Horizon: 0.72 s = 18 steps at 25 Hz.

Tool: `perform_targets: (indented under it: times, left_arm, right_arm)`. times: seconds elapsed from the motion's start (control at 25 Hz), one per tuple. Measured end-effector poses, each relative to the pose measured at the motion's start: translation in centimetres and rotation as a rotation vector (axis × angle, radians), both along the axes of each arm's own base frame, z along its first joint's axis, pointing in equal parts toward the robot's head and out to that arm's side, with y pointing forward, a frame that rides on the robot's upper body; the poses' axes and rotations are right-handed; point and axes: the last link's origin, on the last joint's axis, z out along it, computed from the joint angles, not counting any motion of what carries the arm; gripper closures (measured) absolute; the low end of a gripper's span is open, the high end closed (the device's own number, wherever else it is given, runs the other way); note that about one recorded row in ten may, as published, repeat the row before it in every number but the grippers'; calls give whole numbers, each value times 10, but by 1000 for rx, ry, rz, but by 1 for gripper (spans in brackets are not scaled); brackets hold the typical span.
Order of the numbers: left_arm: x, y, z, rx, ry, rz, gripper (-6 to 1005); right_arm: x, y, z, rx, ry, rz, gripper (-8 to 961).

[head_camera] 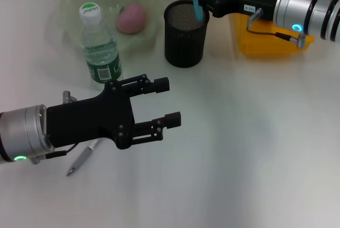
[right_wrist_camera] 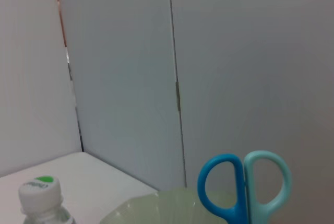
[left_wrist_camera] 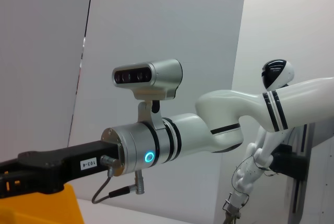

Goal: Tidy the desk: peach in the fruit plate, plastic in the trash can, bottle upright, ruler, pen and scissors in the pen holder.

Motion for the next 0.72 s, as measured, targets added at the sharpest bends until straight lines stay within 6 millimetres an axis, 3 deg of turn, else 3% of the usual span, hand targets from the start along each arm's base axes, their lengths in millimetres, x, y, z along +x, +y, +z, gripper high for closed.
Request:
perform_targets:
  times: [0.72]
  left_arm:
    - [-1, 0, 0, 0, 1, 1, 281]
  right_arm:
    - [-6, 1, -5, -8, 20, 6, 552]
